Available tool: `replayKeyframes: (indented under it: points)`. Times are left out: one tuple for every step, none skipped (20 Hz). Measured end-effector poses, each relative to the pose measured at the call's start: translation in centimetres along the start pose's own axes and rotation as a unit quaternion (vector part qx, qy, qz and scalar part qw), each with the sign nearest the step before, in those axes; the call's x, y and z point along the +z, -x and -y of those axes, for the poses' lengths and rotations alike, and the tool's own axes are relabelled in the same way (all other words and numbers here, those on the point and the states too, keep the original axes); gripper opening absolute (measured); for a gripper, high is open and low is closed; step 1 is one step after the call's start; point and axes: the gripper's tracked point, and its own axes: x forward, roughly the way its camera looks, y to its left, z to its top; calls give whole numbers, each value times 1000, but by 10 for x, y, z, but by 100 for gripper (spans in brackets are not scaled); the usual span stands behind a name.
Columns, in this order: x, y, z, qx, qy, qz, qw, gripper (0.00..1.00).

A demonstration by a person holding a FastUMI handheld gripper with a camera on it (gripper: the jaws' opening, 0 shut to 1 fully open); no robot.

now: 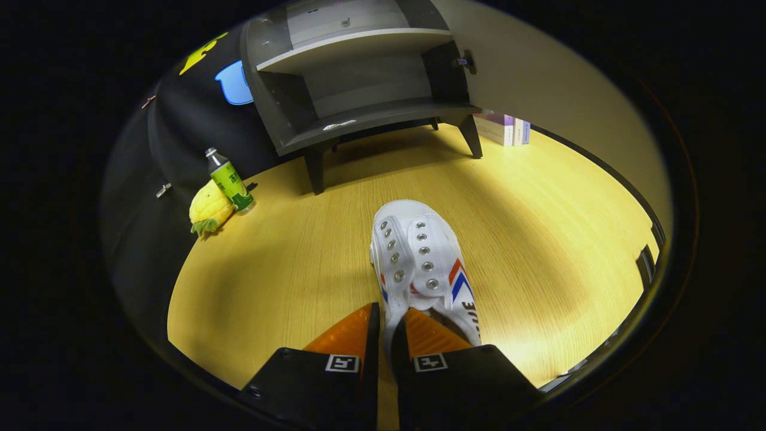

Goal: Open the shoe cabinet door, grab the shoes and put them into the shoe cabinet, then close the shoe cabinet door.

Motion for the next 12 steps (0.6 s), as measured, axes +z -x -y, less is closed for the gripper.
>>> replayKeyframes:
  points:
    - [2, -3, 0, 0, 0, 0, 1000, 18]
    - [4, -4, 0, 2, -1, 0, 1000, 18]
    - [6, -6, -2, 3, -2, 1, 1000, 18]
    - [7, -8, -3, 4, -1, 2, 1000, 18]
    - [8, -11, -5, 6, 1, 3, 1000, 18]
    - [11, -12, -6, 8, 1, 5, 1000, 18]
    - [15, -13, -10, 15, -2, 10, 1000, 18]
    - [21, -15, -14, 23, -6, 20, 1000, 18]
    - [26, -18, -16, 24, -6, 27, 999, 18]
    - [26, -22, -17, 24, -2, 28, 999, 18]
    - [26, -26, -19, 24, 0, 27, 999, 18]
    - [27, -29, -20, 24, 2, 27, 999, 18]
